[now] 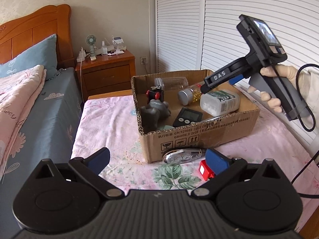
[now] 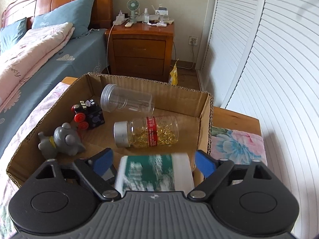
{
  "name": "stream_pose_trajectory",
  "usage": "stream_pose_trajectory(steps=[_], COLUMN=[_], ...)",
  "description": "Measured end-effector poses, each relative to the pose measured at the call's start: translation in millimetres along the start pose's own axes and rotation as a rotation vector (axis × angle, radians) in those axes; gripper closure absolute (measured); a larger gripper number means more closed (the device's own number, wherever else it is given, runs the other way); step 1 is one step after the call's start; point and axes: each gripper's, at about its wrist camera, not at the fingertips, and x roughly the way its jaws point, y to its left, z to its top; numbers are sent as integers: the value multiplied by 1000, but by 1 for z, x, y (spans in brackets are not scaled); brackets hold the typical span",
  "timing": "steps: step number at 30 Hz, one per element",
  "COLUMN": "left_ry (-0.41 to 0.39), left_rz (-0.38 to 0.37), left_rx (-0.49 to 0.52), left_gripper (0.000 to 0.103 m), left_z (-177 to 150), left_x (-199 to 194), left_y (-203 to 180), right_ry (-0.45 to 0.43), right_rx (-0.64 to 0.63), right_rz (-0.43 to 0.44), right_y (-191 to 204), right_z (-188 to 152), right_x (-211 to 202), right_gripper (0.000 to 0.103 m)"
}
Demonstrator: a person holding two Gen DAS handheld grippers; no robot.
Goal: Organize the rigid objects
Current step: 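Carry both over the box and open both tools to drop them, then move left tool to the correction-tape dispenser while right approaches the red train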
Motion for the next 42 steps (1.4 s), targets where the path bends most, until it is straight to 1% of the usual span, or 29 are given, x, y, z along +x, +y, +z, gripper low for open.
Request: stream_pose_trajectory(steps=[3,7,9,12,17,20,23,26,32,38,42], left_ry=[10,34,43,49,53,58,64,70,75,76,84], left_rz=[6,9,9,18,37,40,39,42,38,36,31], left_rx=[9,-3,-10,-17,-33,-41,-55,-70,-96,-92,-94], left_gripper=[1,1,1,1,1,1,1,1,1,1,1], left_z=[-2,-4,-6,-7,-10,-12,-15,-16,-23,-25,-25], left_x=[1,5,6,6,6,7,7,6,6,7,10], left_y=[0,1,2,4,9,12,15,19,28,30,29], right_ry=[-16,-42,-49,-69,-92,-91,-68,-21,53,92,84], right_rx=[4,-9,-13,-20,-30,-24,-27,-17,19,1,2], right_rz=[12,22,10,9,39,56,74,94,112,61,13], right_y=[0,6,11,19,36,49,61,71,89,107,107], right_z=[-1,-7,-13,-28,-59,-80,-99,-113,-129,-135,-139], right_x=[-13,-36,-46,-63,-90,-97,-93,-82,-51,-25,-21], right_gripper=[0,0,0,0,0,0,0,0,0,0,0])
